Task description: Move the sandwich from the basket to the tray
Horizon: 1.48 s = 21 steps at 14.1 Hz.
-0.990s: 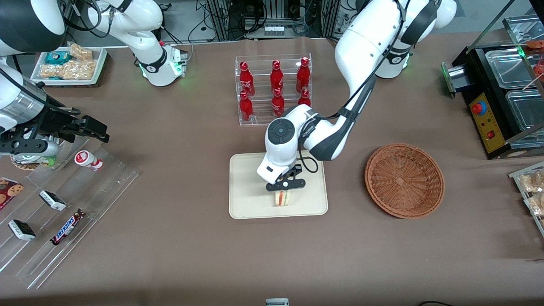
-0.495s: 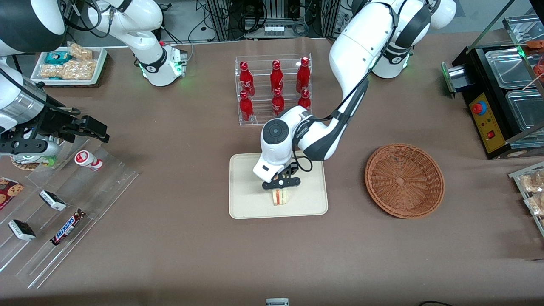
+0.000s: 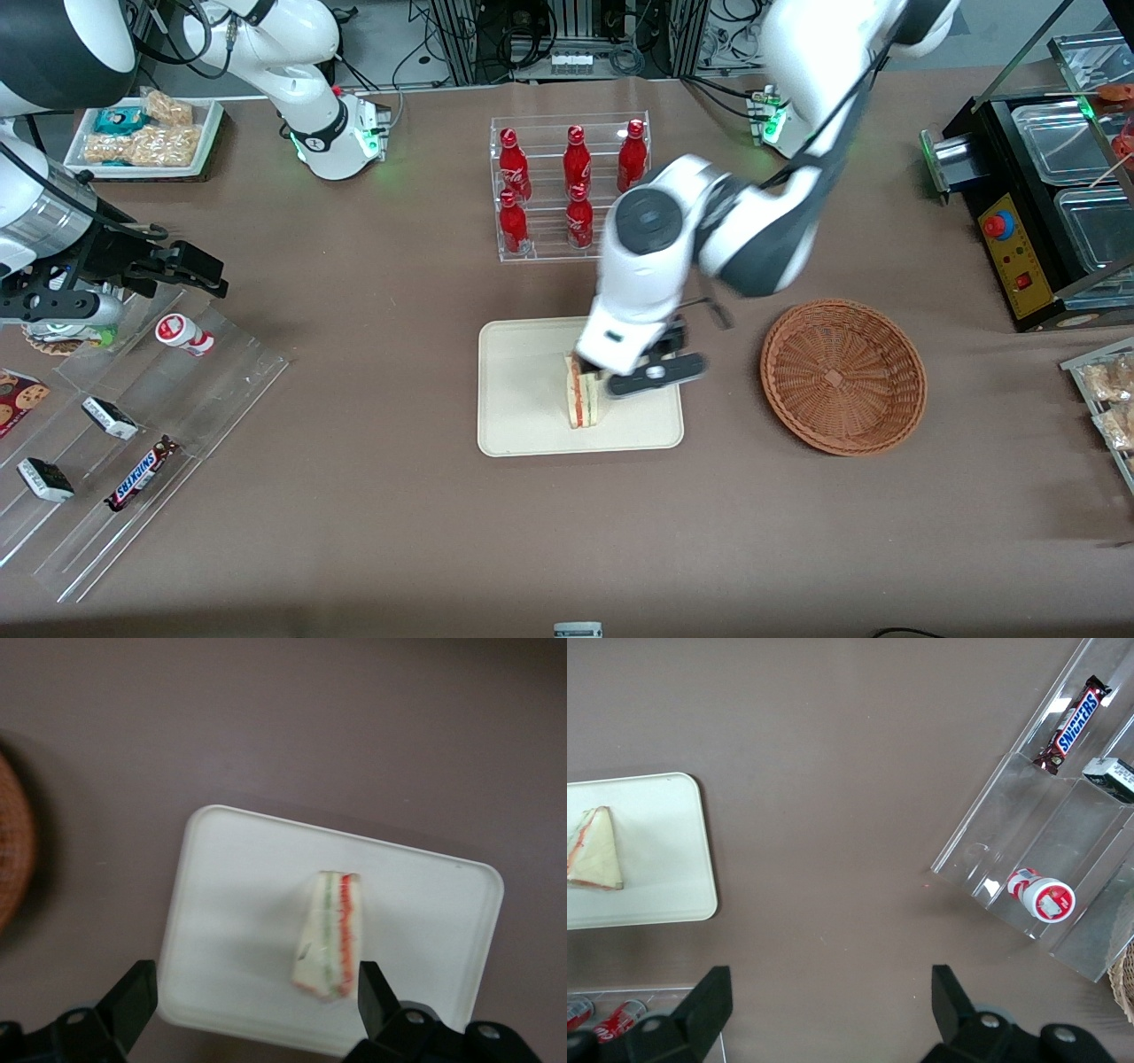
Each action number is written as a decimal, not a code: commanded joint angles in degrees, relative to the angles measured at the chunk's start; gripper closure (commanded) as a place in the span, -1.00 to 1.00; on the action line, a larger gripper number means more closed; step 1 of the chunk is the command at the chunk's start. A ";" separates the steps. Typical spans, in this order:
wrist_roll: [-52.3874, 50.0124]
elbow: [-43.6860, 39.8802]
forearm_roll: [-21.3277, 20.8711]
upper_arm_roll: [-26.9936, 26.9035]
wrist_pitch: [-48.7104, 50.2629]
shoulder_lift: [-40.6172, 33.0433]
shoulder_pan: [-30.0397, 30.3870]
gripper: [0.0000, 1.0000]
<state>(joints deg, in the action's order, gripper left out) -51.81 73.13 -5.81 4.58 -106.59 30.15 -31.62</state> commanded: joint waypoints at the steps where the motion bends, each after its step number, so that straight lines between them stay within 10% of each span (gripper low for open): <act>1: 5.73 4.29 1.67 0.34 6.63 -6.93 6.97 -1.00; 12: 45.70 25.57 2.99 0.16 9.99 -29.88 30.90 -1.00; 21: 54.36 18.89 5.80 -4.06 17.63 -33.84 32.15 -1.00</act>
<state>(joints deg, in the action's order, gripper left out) 1.51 92.23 -1.00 0.83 -91.31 -2.57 0.58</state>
